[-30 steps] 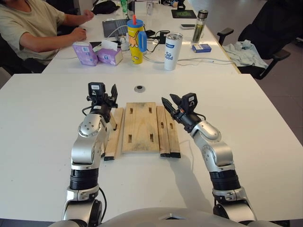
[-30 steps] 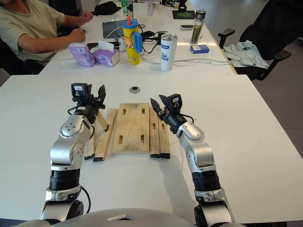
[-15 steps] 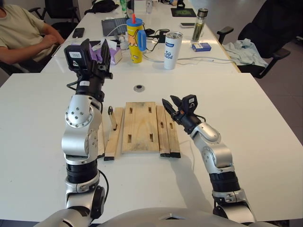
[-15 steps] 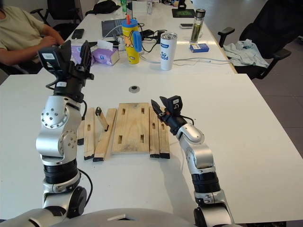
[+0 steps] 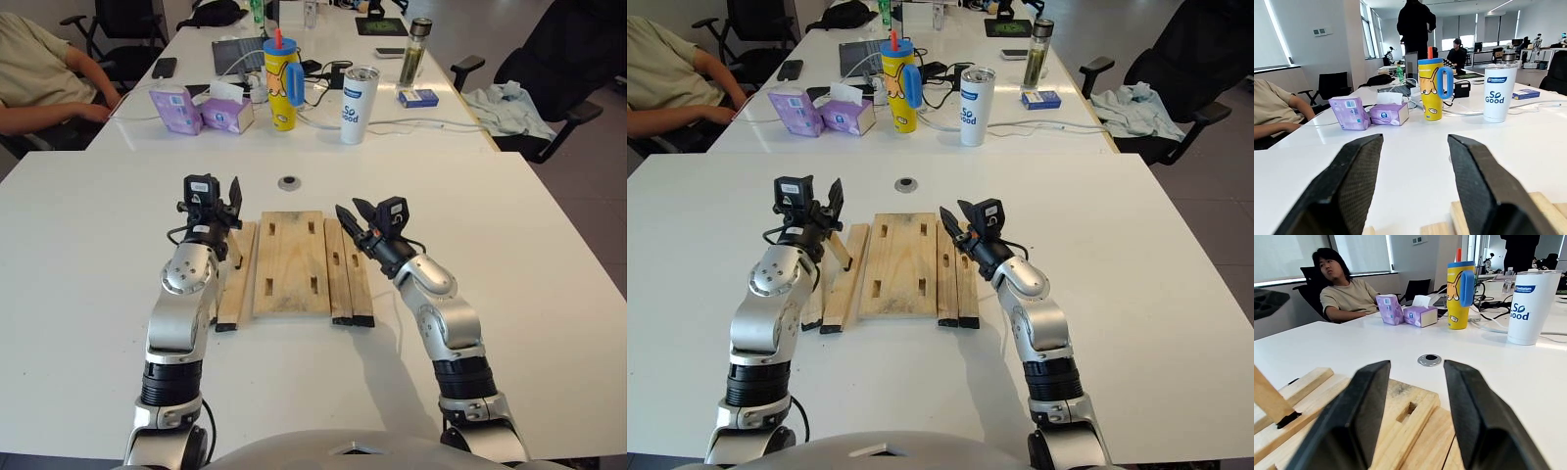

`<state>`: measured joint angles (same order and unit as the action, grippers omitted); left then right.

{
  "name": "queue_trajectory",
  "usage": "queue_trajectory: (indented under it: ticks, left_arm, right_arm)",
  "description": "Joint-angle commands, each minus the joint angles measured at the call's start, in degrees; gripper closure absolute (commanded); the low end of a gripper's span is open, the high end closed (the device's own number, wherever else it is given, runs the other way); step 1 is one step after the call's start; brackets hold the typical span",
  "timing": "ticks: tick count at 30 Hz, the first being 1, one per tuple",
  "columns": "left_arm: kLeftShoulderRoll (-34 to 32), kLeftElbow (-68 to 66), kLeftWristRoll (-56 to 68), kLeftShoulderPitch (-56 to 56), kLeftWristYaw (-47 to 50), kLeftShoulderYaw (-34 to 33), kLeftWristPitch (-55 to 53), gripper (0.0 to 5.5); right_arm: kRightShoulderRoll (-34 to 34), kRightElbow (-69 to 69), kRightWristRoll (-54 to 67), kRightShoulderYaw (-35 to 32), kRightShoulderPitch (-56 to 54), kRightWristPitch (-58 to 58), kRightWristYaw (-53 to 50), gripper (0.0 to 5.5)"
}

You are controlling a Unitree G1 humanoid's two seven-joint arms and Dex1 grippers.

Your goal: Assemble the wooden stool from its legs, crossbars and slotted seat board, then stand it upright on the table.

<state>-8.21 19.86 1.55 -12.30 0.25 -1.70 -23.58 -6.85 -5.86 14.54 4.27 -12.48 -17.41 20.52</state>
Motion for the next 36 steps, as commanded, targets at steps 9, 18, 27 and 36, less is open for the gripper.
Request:
queue_trajectory:
  ticks: [9,18,27,36]
  left_arm:
    - [-2.68,19.40,0.11,20.49,-5.74,3.15,-1.74,3.06]
    - [0.34,7.65,-1.05,22.60,-4.49,5.21,1.62,3.06]
    - [1.73,1.67,-3.75,19.03,-2.18,5.32,4.91,3.29]
    - [2.02,0.70,-4.91,19.20,-2.02,5.58,6.87,4.83]
  right_arm:
    - [-0.25,-2.03,0.08,0.16,2.31,-1.23,-0.22,3.49]
    - [-0.51,-0.62,0.34,1.03,0.28,-1.96,1.51,3.49]
    - [-0.89,0.63,0.07,1.22,-0.70,-1.88,3.44,3.49]
    - [-0.85,0.86,0.01,1.34,-0.81,-1.75,3.73,3.49]
